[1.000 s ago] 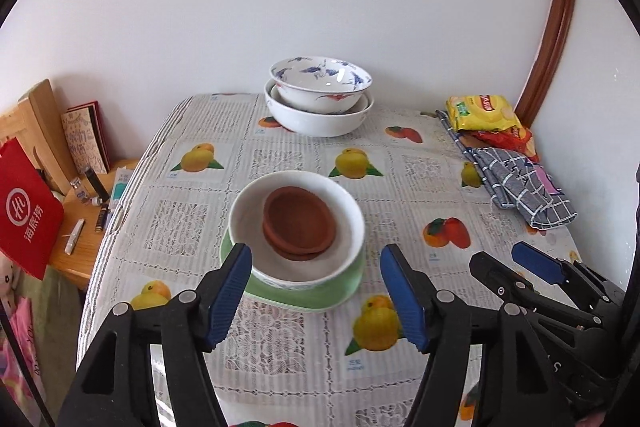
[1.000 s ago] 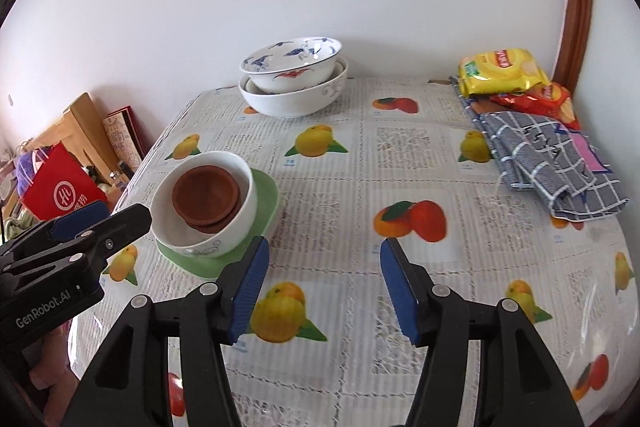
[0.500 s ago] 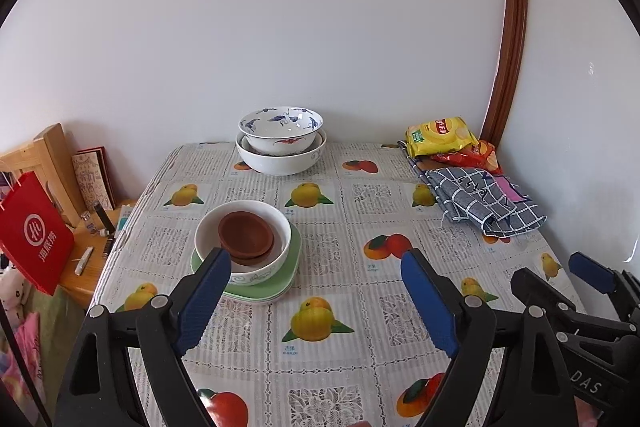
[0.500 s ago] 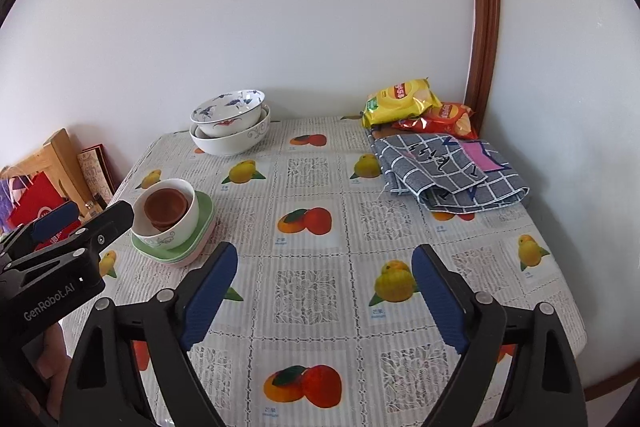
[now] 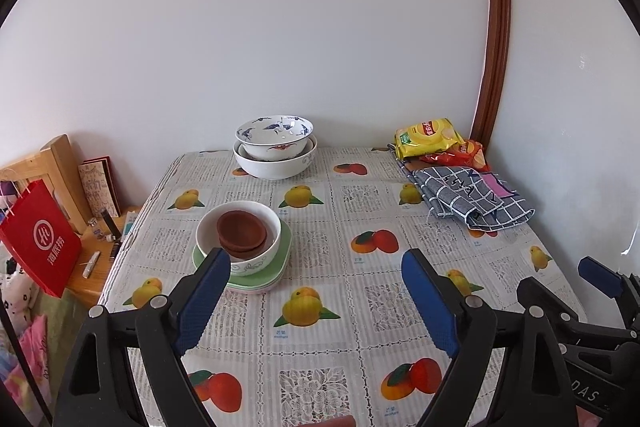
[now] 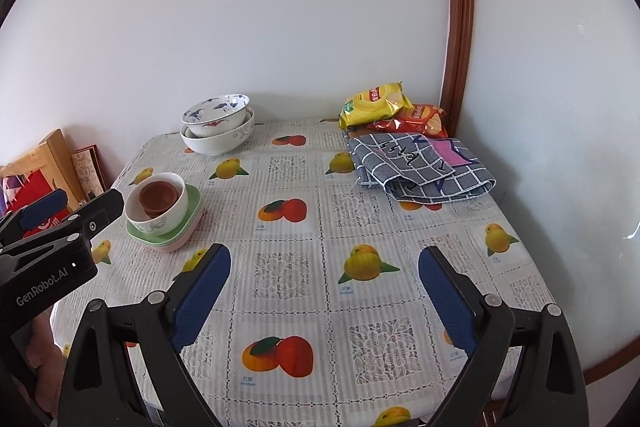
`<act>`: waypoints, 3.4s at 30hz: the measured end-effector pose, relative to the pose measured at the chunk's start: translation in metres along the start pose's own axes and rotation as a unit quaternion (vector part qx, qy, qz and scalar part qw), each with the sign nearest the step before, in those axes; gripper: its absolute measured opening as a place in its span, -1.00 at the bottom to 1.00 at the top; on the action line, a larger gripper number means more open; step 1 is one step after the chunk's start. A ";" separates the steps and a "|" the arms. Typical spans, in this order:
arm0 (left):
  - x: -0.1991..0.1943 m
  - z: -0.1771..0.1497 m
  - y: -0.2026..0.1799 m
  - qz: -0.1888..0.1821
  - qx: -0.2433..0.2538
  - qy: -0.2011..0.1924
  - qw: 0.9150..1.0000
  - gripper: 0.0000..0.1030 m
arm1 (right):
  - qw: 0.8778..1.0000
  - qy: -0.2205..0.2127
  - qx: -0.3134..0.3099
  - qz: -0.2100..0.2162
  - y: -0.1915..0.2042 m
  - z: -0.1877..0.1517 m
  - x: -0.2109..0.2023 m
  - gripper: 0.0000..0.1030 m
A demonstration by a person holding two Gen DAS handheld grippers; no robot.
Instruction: Organize plates and bowls
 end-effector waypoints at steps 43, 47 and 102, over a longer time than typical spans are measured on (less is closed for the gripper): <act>-0.005 -0.012 -0.008 -0.005 0.004 0.014 1.000 0.73 | 1.000 0.001 0.011 -0.001 -0.003 -0.008 -0.009 0.83; -0.004 -0.012 -0.008 -0.006 0.002 0.017 1.000 0.73 | 1.000 0.001 0.014 0.000 -0.002 -0.009 -0.009 0.83; -0.003 -0.013 -0.003 -0.005 0.002 0.020 1.000 0.76 | 1.000 0.001 0.007 0.009 0.008 -0.009 -0.009 0.83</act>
Point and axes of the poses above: each gripper's, at about its wrist camera, not at the fingertips, and x roughly the way its jaws point, y to its left, z to its top, the point moved 9 cm from there along x, roughly the way its jaws point, and after that the axes turned 13 degrees about -x, right-handed, at the moved point
